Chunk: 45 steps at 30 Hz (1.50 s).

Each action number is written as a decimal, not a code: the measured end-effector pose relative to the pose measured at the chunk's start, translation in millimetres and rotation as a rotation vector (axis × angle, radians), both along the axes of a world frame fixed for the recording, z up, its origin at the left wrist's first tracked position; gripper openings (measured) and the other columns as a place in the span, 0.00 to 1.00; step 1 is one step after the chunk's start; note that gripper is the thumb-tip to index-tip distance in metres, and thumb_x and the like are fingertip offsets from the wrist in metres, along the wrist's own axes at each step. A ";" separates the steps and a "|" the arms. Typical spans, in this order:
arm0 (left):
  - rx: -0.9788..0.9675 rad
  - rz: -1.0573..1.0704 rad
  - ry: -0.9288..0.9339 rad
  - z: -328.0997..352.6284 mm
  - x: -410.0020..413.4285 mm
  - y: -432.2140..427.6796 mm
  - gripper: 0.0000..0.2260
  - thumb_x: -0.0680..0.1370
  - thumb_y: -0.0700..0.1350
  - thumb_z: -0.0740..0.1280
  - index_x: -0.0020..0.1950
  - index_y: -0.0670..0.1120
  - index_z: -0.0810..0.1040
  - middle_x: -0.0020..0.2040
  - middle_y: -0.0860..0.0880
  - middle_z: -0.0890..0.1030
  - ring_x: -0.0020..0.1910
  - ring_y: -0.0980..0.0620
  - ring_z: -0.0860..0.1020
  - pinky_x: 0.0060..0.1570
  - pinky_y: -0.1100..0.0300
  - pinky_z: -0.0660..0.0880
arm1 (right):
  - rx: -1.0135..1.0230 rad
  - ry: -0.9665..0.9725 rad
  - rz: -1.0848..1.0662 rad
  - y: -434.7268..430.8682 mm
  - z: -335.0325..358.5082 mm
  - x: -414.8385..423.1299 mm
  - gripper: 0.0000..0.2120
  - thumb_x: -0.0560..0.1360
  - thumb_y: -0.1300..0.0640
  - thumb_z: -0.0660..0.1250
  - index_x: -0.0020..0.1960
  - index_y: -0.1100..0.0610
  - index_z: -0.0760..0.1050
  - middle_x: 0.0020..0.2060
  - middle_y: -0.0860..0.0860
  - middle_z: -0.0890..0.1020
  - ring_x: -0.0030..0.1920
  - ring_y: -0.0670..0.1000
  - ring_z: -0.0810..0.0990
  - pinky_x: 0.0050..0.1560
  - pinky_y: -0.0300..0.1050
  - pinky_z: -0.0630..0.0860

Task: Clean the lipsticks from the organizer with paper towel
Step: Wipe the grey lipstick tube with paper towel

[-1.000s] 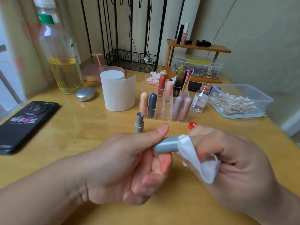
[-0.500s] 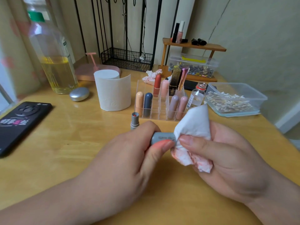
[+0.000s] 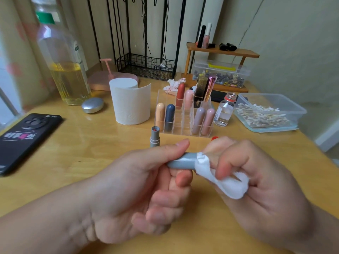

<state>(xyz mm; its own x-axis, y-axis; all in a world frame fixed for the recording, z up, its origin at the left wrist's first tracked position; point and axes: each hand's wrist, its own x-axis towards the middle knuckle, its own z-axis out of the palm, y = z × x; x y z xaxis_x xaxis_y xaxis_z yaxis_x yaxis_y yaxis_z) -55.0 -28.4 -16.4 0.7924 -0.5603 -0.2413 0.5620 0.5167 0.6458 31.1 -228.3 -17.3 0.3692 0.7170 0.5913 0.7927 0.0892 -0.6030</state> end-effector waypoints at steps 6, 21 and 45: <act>0.272 0.332 -0.131 4.9 -6.4 -19.1 0.15 0.74 0.58 0.66 0.36 0.48 0.70 0.28 0.50 0.59 0.21 0.56 0.55 0.19 0.71 0.56 | 0.037 0.527 0.012 4.6 3.8 -5.8 0.09 0.77 0.59 0.68 0.42 0.49 0.71 0.36 0.63 0.75 0.36 0.63 0.73 0.36 0.56 0.72; 1.065 0.470 -0.750 -9.9 -3.4 -8.6 0.20 0.75 0.66 0.62 0.43 0.48 0.75 0.30 0.51 0.70 0.29 0.53 0.69 0.27 0.57 0.66 | 0.114 1.014 0.171 7.1 7.6 1.7 0.11 0.72 0.63 0.70 0.54 0.59 0.79 0.44 0.64 0.80 0.47 0.61 0.80 0.46 0.48 0.77; 1.647 0.807 -1.298 -26.4 10.8 -19.9 0.11 0.78 0.55 0.63 0.51 0.49 0.77 0.35 0.56 0.75 0.33 0.57 0.72 0.35 0.66 0.72 | 0.102 1.465 0.160 10.9 20.6 -3.2 0.11 0.70 0.71 0.65 0.50 0.71 0.81 0.45 0.67 0.82 0.44 0.60 0.83 0.42 0.48 0.79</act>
<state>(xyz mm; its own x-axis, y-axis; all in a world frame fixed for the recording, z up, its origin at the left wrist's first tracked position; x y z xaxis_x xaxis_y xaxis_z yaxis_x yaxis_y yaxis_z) -44.2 -48.4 -42.8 0.7443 -0.0573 0.6654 -0.3757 -0.8597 0.3461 27.9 -217.5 3.4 0.5911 0.7860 -0.1813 -0.5262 0.2053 -0.8252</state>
